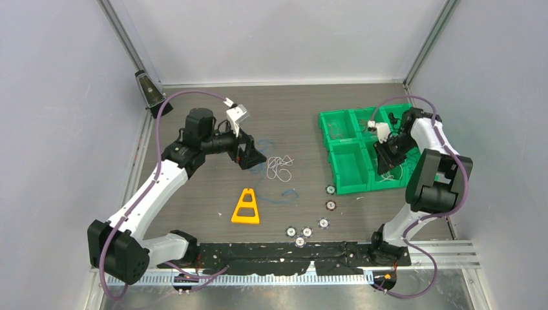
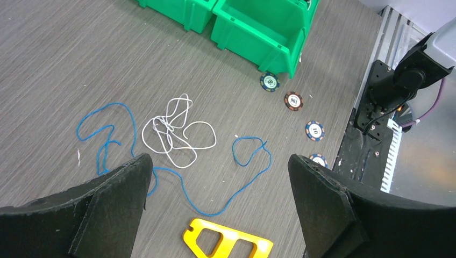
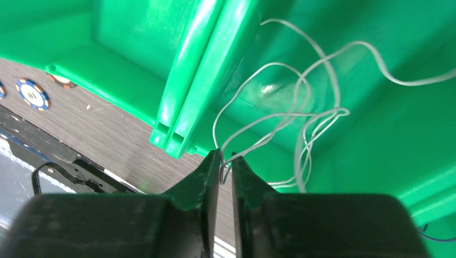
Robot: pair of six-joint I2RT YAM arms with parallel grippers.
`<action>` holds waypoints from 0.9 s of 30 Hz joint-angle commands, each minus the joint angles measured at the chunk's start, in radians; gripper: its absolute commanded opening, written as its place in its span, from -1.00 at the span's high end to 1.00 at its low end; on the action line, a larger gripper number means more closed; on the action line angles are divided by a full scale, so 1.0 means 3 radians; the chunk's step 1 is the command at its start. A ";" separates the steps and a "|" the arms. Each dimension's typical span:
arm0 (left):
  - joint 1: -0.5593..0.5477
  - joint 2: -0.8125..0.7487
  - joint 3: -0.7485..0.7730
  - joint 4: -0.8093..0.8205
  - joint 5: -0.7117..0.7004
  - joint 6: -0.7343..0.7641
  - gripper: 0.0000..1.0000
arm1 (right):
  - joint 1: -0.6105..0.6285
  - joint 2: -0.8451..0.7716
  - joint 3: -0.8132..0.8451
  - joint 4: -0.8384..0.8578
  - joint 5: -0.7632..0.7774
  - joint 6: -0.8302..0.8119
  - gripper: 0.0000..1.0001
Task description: Untangle the cables
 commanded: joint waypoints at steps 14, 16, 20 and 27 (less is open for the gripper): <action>0.0117 0.0147 0.0065 -0.0014 -0.0430 -0.0145 -0.99 | -0.0003 0.0106 0.1585 -0.0823 -0.0208 0.0151 -0.92; 0.0165 0.0181 0.0055 0.0000 -0.0434 -0.0223 -0.99 | 0.0041 0.0056 0.1696 -0.0824 -0.0293 0.0254 -0.93; 0.0275 0.0248 0.0059 -0.0021 -0.0365 -0.0364 -0.99 | 0.0392 0.0048 0.1869 -0.0766 -0.0443 0.0553 -0.80; 0.0510 0.0234 0.0034 -0.0227 -0.0230 -0.0437 -0.94 | 0.1266 0.0177 0.1975 -0.0227 -0.0735 0.1076 -0.63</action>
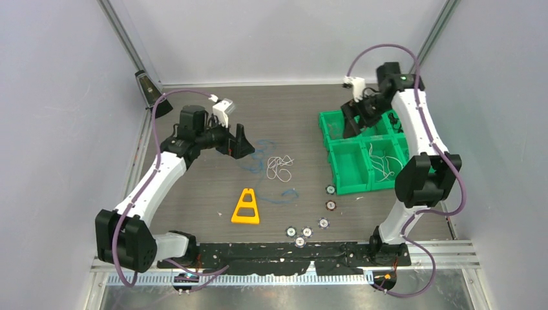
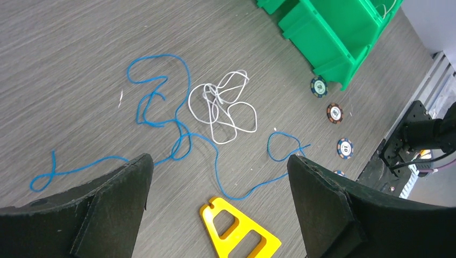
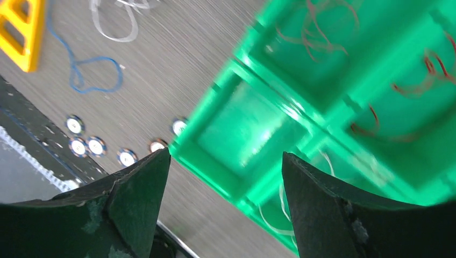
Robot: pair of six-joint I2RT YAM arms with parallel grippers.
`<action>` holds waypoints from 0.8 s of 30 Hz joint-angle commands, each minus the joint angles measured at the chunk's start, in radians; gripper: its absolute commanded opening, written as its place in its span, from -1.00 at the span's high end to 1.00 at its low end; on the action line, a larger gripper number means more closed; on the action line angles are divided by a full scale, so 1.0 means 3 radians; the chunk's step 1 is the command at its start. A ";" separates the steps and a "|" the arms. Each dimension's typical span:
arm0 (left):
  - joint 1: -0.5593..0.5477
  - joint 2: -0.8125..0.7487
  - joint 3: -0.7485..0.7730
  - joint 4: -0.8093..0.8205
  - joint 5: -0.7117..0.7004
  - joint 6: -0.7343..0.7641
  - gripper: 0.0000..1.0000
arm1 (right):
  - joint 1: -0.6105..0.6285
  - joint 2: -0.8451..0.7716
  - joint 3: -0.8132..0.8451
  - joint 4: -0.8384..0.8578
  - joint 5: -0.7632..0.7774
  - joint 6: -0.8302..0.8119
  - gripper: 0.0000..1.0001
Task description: Untangle the cables
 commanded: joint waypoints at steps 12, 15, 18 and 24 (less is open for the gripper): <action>0.0305 -0.0052 -0.0400 -0.0201 -0.0072 -0.0203 -0.97 | 0.1589 0.0716 -0.0148 0.1363 0.0053 0.0840 -0.78; 0.0337 0.0139 -0.0365 -0.0224 0.0000 -0.0258 -0.93 | 0.1700 0.0889 -0.0166 0.1511 0.0161 0.0878 -0.76; 0.0362 0.0239 -0.0348 -0.0132 0.0067 -0.0343 -0.91 | 0.1776 0.1111 -0.0136 0.1586 0.0221 0.0877 -0.73; 0.0370 0.0340 -0.0219 -0.0120 0.0114 -0.0335 -0.91 | 0.1813 0.1342 -0.0163 0.1484 0.0176 0.0756 -0.17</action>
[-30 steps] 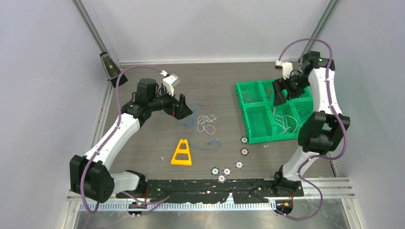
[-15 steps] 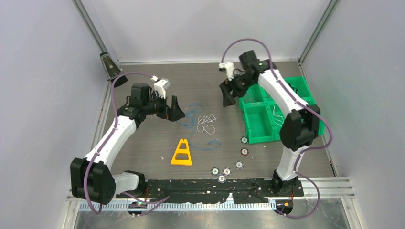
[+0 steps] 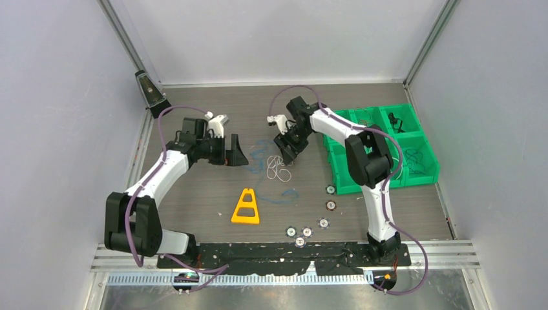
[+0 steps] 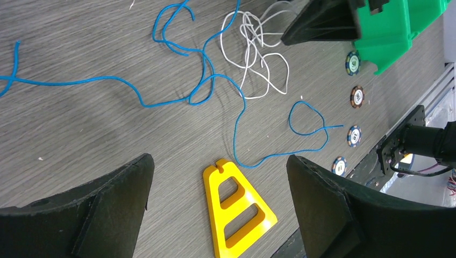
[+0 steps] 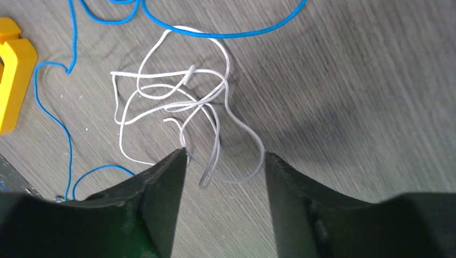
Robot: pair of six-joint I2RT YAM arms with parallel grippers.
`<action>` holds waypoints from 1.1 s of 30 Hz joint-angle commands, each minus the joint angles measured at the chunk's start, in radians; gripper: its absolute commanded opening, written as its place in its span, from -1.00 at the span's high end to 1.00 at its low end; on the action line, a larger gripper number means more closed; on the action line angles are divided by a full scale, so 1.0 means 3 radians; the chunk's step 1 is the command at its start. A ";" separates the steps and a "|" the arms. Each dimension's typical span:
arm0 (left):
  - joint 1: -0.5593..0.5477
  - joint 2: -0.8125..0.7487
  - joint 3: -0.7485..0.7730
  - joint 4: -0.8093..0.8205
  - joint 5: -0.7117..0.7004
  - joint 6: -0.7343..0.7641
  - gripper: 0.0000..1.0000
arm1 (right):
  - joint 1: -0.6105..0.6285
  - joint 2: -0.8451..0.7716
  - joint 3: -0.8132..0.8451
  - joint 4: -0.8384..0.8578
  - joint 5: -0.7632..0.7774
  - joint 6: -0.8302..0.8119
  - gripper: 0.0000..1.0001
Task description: Untangle the cables
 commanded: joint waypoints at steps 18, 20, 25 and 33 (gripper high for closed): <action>0.0044 -0.0414 0.0121 0.0641 0.0366 0.0146 -0.91 | -0.0661 -0.2211 0.0052 -0.0419 -0.0652 -0.0498 0.89; 0.0044 -0.0391 0.0121 0.0668 0.0314 0.0152 -0.91 | -0.0677 -0.2261 -0.0076 -0.0509 -0.0554 -0.0518 0.89; 0.0041 -0.0173 0.0281 0.0391 0.0212 0.0219 -0.81 | -0.0706 -0.2244 -0.0273 -0.0468 -0.0491 -0.0299 0.89; 0.0006 -0.0216 0.0169 0.0329 0.0191 0.0226 -0.77 | -0.1489 -0.2372 -0.0582 -0.0983 -0.0057 -0.0646 0.89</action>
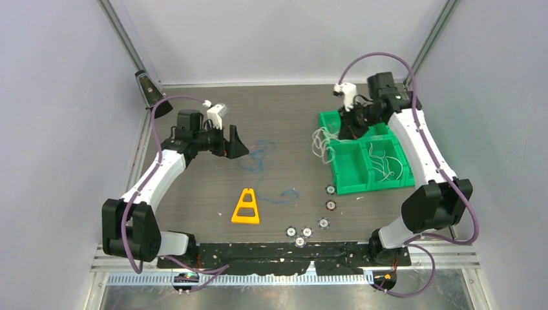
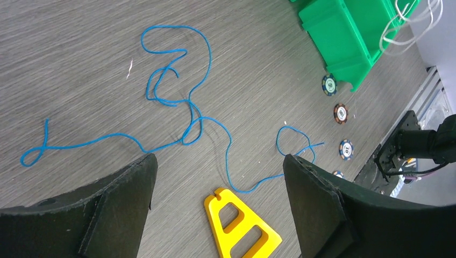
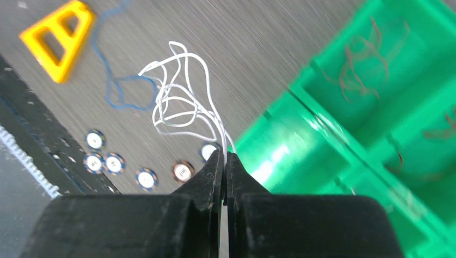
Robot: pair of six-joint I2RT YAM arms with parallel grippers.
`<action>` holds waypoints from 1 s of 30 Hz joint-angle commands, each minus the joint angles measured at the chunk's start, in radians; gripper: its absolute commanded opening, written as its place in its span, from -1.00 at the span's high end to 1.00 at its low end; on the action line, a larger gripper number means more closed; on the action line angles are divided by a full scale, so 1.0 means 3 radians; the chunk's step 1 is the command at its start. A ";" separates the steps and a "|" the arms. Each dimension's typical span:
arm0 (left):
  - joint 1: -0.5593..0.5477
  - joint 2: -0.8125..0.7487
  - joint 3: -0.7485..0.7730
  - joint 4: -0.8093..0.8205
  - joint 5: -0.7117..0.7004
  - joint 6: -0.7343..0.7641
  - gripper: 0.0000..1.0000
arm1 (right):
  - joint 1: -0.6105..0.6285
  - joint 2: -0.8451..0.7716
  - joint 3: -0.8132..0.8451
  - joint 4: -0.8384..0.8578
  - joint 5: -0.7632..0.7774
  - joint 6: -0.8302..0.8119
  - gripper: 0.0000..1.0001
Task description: Untangle the cables
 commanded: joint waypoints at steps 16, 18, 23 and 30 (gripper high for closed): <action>-0.0010 -0.0037 0.0002 -0.0056 -0.0071 0.0168 -0.79 | -0.1610 -0.0054 -0.0327 -0.0196 0.1437 -0.0859 0.89; -0.0010 -0.0016 0.0021 -0.0090 -0.0118 0.0184 -0.81 | -0.1609 0.0066 -0.0388 -0.0050 0.1558 -0.0827 0.89; -0.0006 -0.0001 0.0070 -0.0215 -0.0305 0.0273 -0.96 | -0.1569 0.0438 -0.0179 -0.0035 0.1645 -0.0671 0.13; 0.0146 0.0059 0.0016 -0.0352 -0.0506 0.0109 -0.89 | -0.1142 0.0359 0.0527 -0.0499 0.0911 -0.0371 -0.51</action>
